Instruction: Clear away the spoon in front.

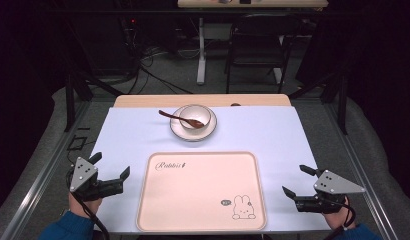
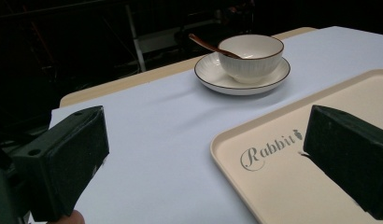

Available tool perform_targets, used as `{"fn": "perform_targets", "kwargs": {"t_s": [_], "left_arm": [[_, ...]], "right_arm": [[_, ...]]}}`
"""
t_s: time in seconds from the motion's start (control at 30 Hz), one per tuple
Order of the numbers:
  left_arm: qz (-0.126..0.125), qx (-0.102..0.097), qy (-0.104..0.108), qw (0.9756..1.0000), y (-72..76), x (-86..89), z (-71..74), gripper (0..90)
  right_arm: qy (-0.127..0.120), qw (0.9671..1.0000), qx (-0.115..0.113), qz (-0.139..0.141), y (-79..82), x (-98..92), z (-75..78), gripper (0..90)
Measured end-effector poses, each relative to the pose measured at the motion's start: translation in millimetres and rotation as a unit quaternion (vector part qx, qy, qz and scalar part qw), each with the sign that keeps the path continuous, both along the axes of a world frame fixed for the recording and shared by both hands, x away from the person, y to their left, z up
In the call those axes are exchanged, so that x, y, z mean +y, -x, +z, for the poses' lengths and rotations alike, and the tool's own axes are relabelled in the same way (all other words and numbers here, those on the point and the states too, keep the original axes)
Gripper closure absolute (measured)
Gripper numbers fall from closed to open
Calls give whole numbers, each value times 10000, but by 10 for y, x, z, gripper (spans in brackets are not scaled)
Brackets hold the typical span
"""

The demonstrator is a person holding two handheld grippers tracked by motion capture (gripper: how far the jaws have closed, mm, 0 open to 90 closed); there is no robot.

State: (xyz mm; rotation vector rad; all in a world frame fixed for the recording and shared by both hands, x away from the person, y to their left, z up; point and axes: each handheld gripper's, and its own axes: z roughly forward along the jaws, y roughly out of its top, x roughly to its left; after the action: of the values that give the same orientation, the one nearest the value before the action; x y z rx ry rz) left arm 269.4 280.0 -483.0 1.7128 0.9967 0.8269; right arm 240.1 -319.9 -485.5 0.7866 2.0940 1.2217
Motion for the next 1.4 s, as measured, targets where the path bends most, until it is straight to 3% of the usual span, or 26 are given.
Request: {"fn": "perform_targets", "kwargs": {"t_s": [0.87,0.97,1.13,1.4], "left_arm": [[76,27,96,9999,-19,-25,39,0],[70,77,114,9999,-34,-41,46,0],[29,437,141,9989,-142,-110,76,0],[113,648,85,9978,-286,-163,79,0]], "right_arm": [[19,10000,-15,31,-18,14,0,142],[11,10000,16,28,-17,19,-3,142],[22,10000,13,32,-22,18,-6,142],[18,10000,15,35,-23,17,-8,142]]}}
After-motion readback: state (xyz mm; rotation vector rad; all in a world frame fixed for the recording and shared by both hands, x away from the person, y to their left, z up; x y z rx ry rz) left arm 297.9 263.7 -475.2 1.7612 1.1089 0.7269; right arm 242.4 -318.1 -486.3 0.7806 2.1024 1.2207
